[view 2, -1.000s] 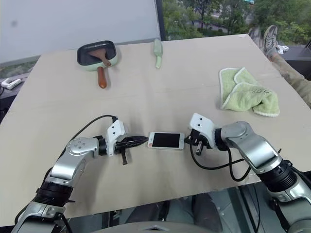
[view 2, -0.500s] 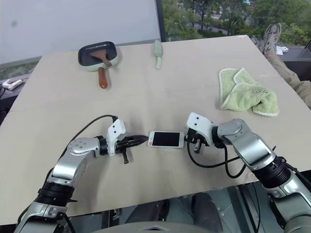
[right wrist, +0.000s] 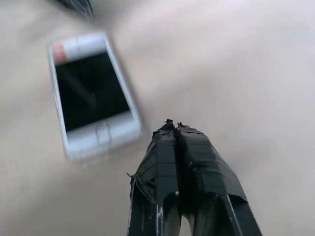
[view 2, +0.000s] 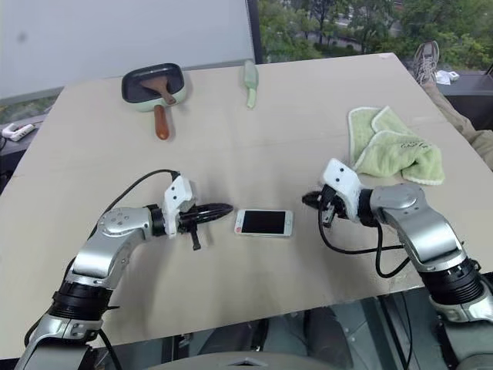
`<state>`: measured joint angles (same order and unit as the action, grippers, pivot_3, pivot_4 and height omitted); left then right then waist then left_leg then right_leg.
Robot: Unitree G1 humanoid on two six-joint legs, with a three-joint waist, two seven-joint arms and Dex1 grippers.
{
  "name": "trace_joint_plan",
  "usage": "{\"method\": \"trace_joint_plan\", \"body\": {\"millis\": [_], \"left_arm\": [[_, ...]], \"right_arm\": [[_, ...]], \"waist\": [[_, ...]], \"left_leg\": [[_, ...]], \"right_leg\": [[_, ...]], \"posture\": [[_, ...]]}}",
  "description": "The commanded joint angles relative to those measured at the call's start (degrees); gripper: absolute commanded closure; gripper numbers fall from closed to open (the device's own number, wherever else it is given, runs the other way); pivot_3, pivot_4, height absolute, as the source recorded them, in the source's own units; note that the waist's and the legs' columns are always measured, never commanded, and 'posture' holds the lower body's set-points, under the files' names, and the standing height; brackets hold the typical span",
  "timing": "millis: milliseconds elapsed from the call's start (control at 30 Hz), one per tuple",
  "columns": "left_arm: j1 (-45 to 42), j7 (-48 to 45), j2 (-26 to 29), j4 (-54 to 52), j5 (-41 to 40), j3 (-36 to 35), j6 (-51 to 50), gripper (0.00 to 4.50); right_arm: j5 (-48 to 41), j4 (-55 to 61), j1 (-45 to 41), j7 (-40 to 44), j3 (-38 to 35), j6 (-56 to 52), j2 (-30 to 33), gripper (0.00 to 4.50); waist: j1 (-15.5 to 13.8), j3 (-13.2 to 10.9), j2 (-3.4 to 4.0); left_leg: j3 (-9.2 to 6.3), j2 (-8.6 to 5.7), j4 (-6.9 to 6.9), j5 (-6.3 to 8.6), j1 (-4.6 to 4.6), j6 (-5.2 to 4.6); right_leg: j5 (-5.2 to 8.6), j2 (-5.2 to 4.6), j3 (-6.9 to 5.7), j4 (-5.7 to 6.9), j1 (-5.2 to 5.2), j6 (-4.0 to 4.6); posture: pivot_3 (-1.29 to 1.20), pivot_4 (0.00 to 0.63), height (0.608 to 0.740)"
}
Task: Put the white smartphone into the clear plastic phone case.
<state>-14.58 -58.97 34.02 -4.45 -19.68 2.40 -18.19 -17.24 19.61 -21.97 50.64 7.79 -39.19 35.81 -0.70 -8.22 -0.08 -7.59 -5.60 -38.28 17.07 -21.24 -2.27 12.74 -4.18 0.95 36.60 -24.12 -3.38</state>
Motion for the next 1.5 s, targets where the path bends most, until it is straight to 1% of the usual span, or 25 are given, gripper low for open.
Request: {"method": "trace_joint_plan", "body": {"millis": [33,133,200,267,367,500,567,733,867,933,1000,1267,1500], "left_arm": [[0.0,-0.2,-2.1,-4.9,-4.3,0.0,-1.8,4.5],[0.9,-0.5,-2.2,-4.2,-1.9,2.8,-1.0,4.5],[1.0,-0.5,-1.8,-2.3,1.1,5.1,0.7,4.5],[0.9,-0.6,-1.5,-0.8,3.4,7.1,2.3,4.5],[0.2,-0.8,-2.0,0.6,4.3,8.2,3.4,4.5],[-0.1,-0.8,-1.6,2.3,6.0,8.9,4.8,4.5],[-0.1,-0.6,-1.6,2.4,6.1,8.8,4.9,4.5],[-0.2,-0.3,-1.5,2.2,6.0,8.5,4.5,4.5],[-0.2,-0.4,-1.0,2.2,6.2,8.3,4.5,4.5],[-0.2,-0.4,-0.8,2.1,6.4,8.2,4.5,4.5],[-0.1,-0.4,-0.7,2.0,6.4,8.2,4.5,4.5],[0.5,0.0,-0.3,1.5,6.5,7.8,4.5,4.5],[1.0,0.4,0.1,1.0,6.3,7.6,4.5,4.5]], "right_arm": [[-2.7,3.5,3.4,-2.2,-2.1,4.4,-3.9,4.47],[-2.8,2.2,6.9,-3.9,-1.6,8.2,-7.7,4.47],[-2.4,-0.9,8.5,-4.3,-1.7,13.0,-10.5,4.47],[-1.8,-4.3,9.6,-3.6,-1.6,17.1,-11.7,4.47],[-2.7,-8.6,11.2,-1.0,-1.8,19.8,-11.8,4.47],[-3.6,-11.0,12.5,3.0,-0.5,21.0,-10.9,4.47],[-1.1,-13.6,12.2,3.3,1.2,21.3,-10.1,4.47],[3.4,-17.0,9.9,1.7,4.7,18.1,-8.6,4.47],[5.4,-16.9,8.9,1.6,7.6,15.1,-7.3,4.47],[6.7,-16.5,8.4,1.7,9.9,11.2,-5.8,4.47],[8.9,-16.5,7.9,2.2,12.2,10.0,-3.9,4.47],[7.9,-14.2,5.4,3.1,15.5,1.4,-2.8,4.47],[8.4,-13.7,4.7,2.9,16.6,-0.5,-2.8,4.47]], "waist": [[-0.1,0.0,0.0],[0.0,0.0,0.0],[0.2,0.0,0.01],[0.3,0.0,0.01],[0.2,0.0,0.02],[0.0,0.0,0.03],[0.2,0.0,0.02],[0.4,0.0,0.0],[0.9,0.1,-0.05],[1.1,0.2,-0.07],[1.2,0.3,-0.1],[1.1,0.9,-0.29],[1.1,1.1,-0.33]], "left_leg": [[0.0,0.0,-0.01,0.0,-0.01,0.0],[0.0,-0.02,-0.02,0.0,-0.02,0.0],[0.09,-0.01,-0.01,0.0,0.02,0.0],[0.11,-0.01,-0.02,-0.01,0.07,0.01],[0.16,-0.01,-0.01,-0.01,0.16,0.01],[0.15,-0.01,-0.01,-0.01,0.16,0.0],[0.16,-0.01,-0.01,-0.01,0.17,0.0],[0.16,0.0,0.0,0.0,0.49,0.0],[0.17,0.01,-0.01,0.0,0.59,0.0],[0.16,0.01,-0.01,0.0,0.61,0.0],[0.17,0.01,-0.01,0.0,0.61,0.0],[0.09,0.01,-0.01,0.0,0.65,0.0],[0.06,0.01,0.0,0.01,0.65,-0.01]], "right_leg": [[0.0,-0.01,0.0,0.0,0.0,0.0],[0.0,-0.01,0.0,0.0,0.0,0.0],[0.0,0.03,0.04,0.08,-0.04,0.0],[0.0,0.04,0.04,0.11,-0.03,0.0],[0.0,0.07,0.03,0.13,0.02,0.0],[0.0,0.06,0.01,0.13,0.02,0.0],[0.0,0.05,0.03,0.13,0.03,0.0],[0.01,0.07,0.04,0.13,0.32,0.0],[0.01,0.07,0.04,0.15,0.42,0.0],[0.01,0.06,0.04,0.15,0.42,0.0],[0.01,0.06,0.04,0.15,0.43,0.0],[0.01,0.04,0.06,0.13,0.48,0.0],[0.01,0.04,0.07,0.11,0.48,0.0]], "posture": [[0.0,0.15,0.74],[0.0,0.15,0.74],[0.0,0.15,0.74],[0.0,0.15,0.74],[0.0,0.15,0.74],[0.0,0.15,0.74],[0.0,0.15,0.74],[0.0,0.15,0.74],[0.0,0.15,0.74],[0.0,0.15,0.74],[0.0,0.15,0.74],[0.0,0.15,0.74],[0.0,0.15,0.74]]}}
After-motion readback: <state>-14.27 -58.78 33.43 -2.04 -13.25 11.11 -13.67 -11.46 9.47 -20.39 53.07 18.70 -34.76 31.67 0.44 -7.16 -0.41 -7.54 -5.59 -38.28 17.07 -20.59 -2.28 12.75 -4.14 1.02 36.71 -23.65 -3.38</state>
